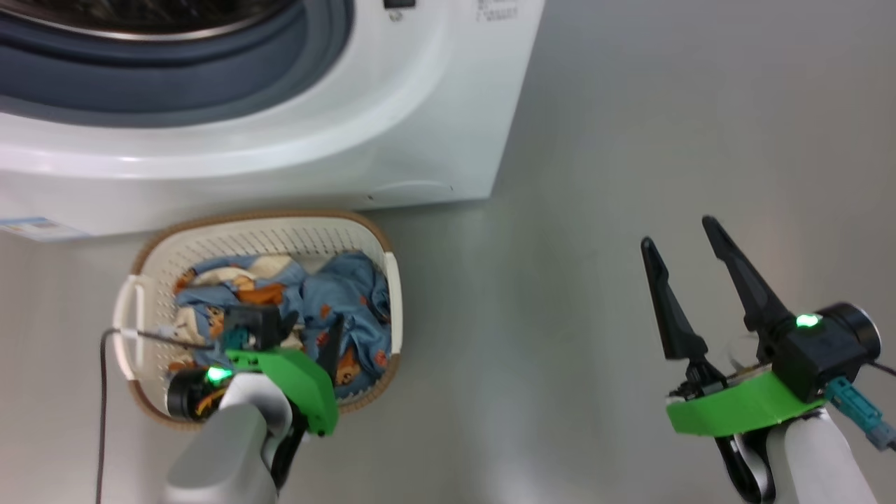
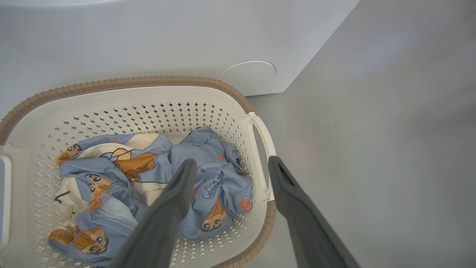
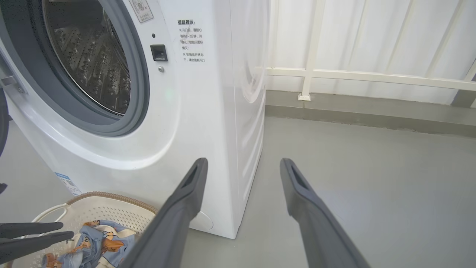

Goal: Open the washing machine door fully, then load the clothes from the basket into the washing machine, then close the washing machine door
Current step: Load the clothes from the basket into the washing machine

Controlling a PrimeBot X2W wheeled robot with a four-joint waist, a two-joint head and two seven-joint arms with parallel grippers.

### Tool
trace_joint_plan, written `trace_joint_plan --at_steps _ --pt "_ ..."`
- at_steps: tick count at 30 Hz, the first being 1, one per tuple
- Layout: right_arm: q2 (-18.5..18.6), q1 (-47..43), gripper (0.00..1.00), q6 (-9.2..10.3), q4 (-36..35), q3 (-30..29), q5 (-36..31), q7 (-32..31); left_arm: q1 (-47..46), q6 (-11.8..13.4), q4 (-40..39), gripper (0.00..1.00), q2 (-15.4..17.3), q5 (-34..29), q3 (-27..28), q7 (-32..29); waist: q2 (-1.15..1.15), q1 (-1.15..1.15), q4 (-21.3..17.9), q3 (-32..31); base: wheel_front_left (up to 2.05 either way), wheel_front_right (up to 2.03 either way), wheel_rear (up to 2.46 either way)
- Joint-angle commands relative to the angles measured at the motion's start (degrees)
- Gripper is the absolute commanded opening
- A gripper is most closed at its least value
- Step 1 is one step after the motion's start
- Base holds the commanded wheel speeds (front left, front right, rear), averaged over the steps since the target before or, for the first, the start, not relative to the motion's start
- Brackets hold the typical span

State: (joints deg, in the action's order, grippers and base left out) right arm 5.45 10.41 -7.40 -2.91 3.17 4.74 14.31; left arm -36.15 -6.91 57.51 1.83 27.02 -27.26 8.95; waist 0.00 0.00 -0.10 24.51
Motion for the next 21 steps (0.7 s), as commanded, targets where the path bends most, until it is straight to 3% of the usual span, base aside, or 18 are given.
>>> trace_joint_plan --at_steps 1,10,21 --pt "0.33 1.50 1.00 -0.09 -1.63 1.87 1.23 0.53 -2.31 -0.48 0.95 1.00 1.19 0.41 0.77 -0.08 0.00 0.00 -3.80 7.26 0.00 0.00 0.00" --pt "0.42 8.05 1.00 -0.09 -2.21 4.76 2.38 0.67 -11.28 -0.57 8.69 1.00 2.38 2.66 -2.04 -1.57 0.00 0.00 -7.95 16.46 0.00 0.00 0.00" --pt "-0.49 11.91 1.00 -0.09 -3.54 6.27 3.64 0.68 -16.77 -0.57 14.05 1.00 5.99 8.28 0.29 -2.74 0.00 0.00 -11.32 24.39 0.00 0.00 0.00"
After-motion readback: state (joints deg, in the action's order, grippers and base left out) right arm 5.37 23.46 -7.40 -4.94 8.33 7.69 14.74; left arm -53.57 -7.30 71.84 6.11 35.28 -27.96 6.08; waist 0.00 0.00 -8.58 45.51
